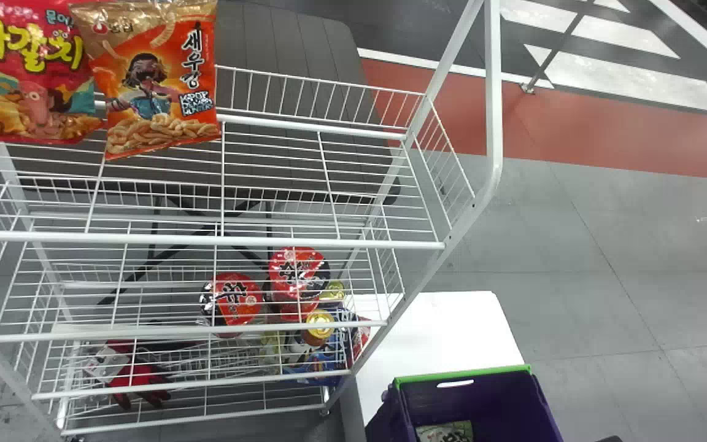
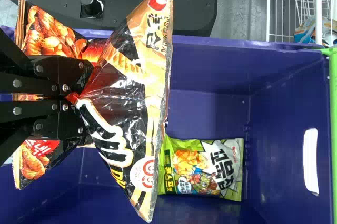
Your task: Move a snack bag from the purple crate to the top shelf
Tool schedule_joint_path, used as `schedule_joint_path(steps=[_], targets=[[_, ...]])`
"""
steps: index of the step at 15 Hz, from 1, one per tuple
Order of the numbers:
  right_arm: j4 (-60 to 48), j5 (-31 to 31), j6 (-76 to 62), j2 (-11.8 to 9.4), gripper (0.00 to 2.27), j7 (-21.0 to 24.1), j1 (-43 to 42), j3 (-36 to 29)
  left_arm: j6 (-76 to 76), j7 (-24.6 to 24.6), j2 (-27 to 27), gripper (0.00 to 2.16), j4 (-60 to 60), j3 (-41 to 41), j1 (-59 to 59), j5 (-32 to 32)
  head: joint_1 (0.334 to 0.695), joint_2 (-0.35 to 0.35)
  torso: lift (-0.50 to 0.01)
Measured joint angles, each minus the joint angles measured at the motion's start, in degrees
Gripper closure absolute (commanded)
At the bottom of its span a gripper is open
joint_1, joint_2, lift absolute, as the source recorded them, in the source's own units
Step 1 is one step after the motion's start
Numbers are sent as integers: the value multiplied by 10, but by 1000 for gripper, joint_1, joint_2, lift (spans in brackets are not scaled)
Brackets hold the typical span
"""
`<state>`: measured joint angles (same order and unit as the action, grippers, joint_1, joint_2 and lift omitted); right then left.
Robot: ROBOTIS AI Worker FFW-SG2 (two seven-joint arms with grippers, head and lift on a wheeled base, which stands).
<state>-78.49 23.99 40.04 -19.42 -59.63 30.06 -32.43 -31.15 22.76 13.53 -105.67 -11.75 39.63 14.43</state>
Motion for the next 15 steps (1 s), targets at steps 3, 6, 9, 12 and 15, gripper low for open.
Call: schedule_joint_path(steps=[3, 6, 9, 12, 15], targets=[[0, 0, 0, 0, 1899, 0, 0, 0, 0, 0, 0, -1, 0, 0, 0, 0, 695, -350, -39], [0, 0, 0, 0, 1899, 0, 1, 0, 0, 0, 0, -1, 0, 0, 0, 0, 695, -350, -27], [1, 0, -3, 0, 1899, 0, 1, 0, 0, 0, 0, -1, 2, 0, 0, 0, 695, -350, -15], [3, 0, -11, 0, 1899, 0, 1, 0, -1, 0, -1, -1, 3, 0, -1, 0, 695, -350, -3], [4, 0, -16, 0, 1899, 0, 1, 1, -2, 0, -1, -1, 3, 0, -1, 0, 695, -350, 7]])
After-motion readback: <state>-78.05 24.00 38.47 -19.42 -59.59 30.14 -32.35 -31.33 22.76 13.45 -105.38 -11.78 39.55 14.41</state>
